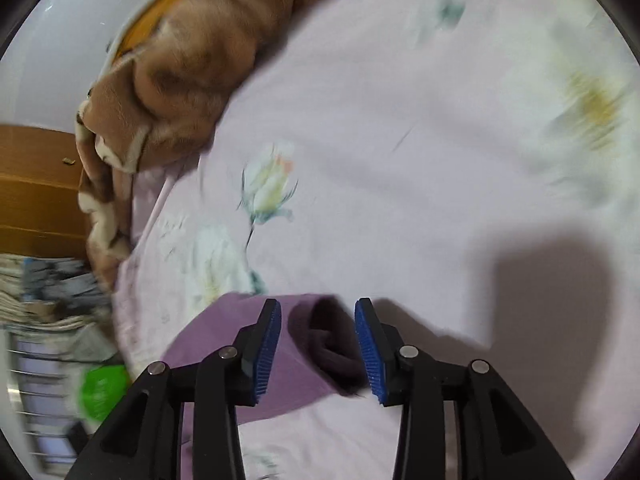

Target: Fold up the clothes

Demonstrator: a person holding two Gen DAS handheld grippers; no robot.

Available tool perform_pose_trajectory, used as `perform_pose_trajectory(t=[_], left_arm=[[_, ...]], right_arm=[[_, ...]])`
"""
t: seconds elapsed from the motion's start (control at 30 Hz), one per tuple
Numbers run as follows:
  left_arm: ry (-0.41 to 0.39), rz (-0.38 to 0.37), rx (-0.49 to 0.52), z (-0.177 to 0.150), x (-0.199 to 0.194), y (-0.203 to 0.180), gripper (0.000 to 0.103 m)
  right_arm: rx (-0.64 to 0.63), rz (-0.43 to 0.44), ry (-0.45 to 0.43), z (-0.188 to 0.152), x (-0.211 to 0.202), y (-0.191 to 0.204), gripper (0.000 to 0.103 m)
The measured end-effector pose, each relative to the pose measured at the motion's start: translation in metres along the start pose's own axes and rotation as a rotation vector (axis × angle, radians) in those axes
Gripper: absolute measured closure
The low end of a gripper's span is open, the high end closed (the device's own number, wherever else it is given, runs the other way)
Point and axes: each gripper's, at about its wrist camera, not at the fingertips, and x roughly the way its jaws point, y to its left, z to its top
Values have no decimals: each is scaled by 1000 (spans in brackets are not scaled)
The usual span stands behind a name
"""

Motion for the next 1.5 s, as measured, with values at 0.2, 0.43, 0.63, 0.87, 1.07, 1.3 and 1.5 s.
perform_pose_trajectory(t=[0.2,0.43,0.63,0.87,1.07,1.3,1.5], left_arm=[[17,8,-16,-12,2,3,53],[-1,9,-27,-3,-2,4,53],[-4,-2,7,4,-2,-6,53],[16,5,20,-3,6,-5,53],[35,17,-4,-14,10,0,53],[7,11,-8,-5,3,-3,53],[0,-6,4,2,6,-8,53]], right_arm=[[79,38,44,9,18,-5,87],[-265,-58,-156,11,-23,52,81],[-109,-59,-128,0,-23,13,67],[-181,-86,-84,13,7,21,65],[-309,-132,-102,19,13,52,96],[-268,-225,-165,28,-6,51,78],[-38,-101,-186,-10,-31,3,73]])
